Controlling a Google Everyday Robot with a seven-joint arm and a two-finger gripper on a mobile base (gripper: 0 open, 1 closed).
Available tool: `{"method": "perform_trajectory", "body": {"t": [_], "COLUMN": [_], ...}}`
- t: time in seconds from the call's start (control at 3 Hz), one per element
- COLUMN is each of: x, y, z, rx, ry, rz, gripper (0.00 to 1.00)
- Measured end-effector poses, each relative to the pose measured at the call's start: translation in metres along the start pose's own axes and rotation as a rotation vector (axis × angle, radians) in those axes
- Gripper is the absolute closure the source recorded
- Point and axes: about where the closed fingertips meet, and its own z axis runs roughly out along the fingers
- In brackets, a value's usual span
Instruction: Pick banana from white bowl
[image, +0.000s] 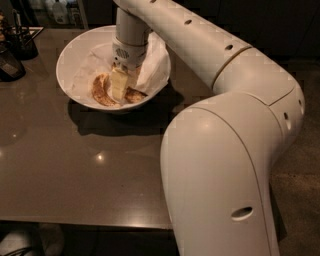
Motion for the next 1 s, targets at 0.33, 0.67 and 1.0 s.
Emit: {"method": "perform_trajectory", "body": {"t": [0.33,0.67,1.0], "x": [0.0022,-0.0011,-0.0026], "y": [-0.0041,-0.0054,-0.0066], "z": [0.0072,0.0094,0.0052], "rx": [0.015,0.018,0.023], "ry": [0.008,-0.001,-0.022], "rz": [0.010,0.009,-0.004], "gripper": [0.64,0.86,1.00]}}
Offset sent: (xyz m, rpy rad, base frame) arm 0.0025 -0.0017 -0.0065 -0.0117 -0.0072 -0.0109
